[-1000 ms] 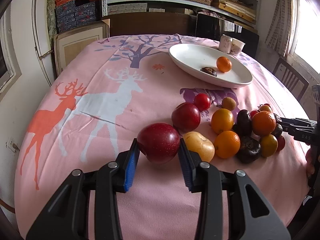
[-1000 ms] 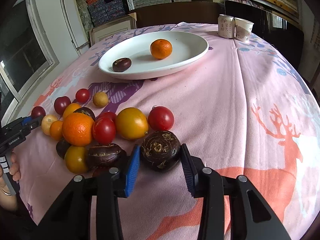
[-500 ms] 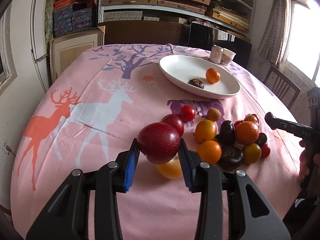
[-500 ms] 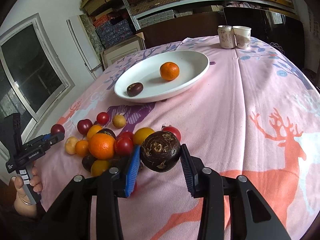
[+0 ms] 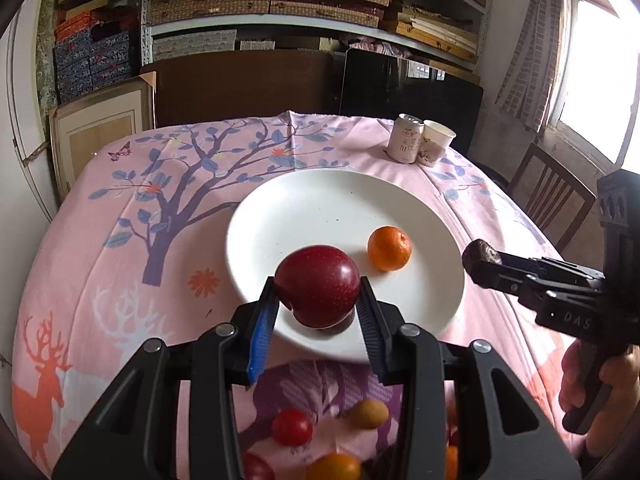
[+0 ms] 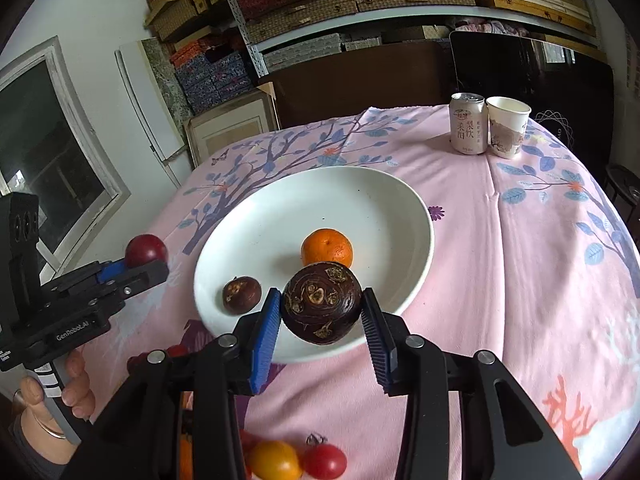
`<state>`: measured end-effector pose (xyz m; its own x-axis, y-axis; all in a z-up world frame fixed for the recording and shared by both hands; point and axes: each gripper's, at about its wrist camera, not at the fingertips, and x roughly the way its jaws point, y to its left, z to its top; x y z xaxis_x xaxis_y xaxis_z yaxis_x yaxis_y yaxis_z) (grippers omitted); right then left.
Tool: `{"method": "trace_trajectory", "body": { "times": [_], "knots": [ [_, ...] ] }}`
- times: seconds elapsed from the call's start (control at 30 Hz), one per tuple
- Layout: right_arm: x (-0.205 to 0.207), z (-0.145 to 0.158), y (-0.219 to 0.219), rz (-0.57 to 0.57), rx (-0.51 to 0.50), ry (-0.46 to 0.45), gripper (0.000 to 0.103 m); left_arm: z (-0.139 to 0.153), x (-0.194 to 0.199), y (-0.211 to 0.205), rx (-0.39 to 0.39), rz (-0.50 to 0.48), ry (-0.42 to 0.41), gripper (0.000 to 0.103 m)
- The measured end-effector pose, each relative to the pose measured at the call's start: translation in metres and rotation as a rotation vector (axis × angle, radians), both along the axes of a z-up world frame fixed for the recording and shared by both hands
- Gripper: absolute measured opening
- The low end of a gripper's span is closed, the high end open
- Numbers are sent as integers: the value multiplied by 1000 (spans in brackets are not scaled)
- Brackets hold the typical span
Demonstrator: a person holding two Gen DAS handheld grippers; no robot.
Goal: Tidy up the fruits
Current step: 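Move red plum to plate with left tool while right moves dark fruit, then move pale yellow fruit to plate with left tool while right moves cherry tomato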
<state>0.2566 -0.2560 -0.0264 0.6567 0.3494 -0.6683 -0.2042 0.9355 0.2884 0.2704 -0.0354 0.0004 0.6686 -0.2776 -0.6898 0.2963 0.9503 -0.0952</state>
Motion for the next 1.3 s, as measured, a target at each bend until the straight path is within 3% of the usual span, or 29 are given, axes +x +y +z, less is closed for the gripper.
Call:
{"method": "trace_trajectory", "body": {
  "times": [0.03,0.07,0.2,0.3,0.4,0.53,0.7,0.83,0.93,1.0,1.07,1.17,1.3],
  "knots": [
    [5,-2,1,-10,-2,-4,48,-5,13,-6,20,12,17,40],
    [8,-3,1,-28,-13,-13,58,-11,23,-9,41,24,31,40],
    [-6,-3,-6,-55,-5,-51,60,-14,27,0,8,38,62,47],
    [-30,-8,-17,-60,33,-50,61,-4,-6,11,10,26,16,59],
    [-57,-19,-26,-47,83,-26,63,1,-54,27,4,-7,-3,61],
    [-91,-35,-35,-52,112,-11,64,-7,-107,47,68,-17,-11,64],
    [-116,-44,-46,-54,175,-9,69,-27,-159,69,152,-27,9,64],
    [-120,-47,-52,-72,202,-4,70,-51,-178,73,214,-29,34,62],
    [-122,-46,-50,-67,194,-11,70,-69,-171,73,199,-31,109,44],
    [-124,-45,-45,-47,180,-16,70,-75,-165,72,222,-7,104,44],
    [-126,-44,-41,-10,173,-16,70,-77,-159,72,230,14,103,40],
    [-133,-45,-26,107,153,5,69,-74,-158,77,169,16,96,40],
    [-157,-47,7,278,45,17,58,-65,-162,81,132,28,51,39]
  ]
}}
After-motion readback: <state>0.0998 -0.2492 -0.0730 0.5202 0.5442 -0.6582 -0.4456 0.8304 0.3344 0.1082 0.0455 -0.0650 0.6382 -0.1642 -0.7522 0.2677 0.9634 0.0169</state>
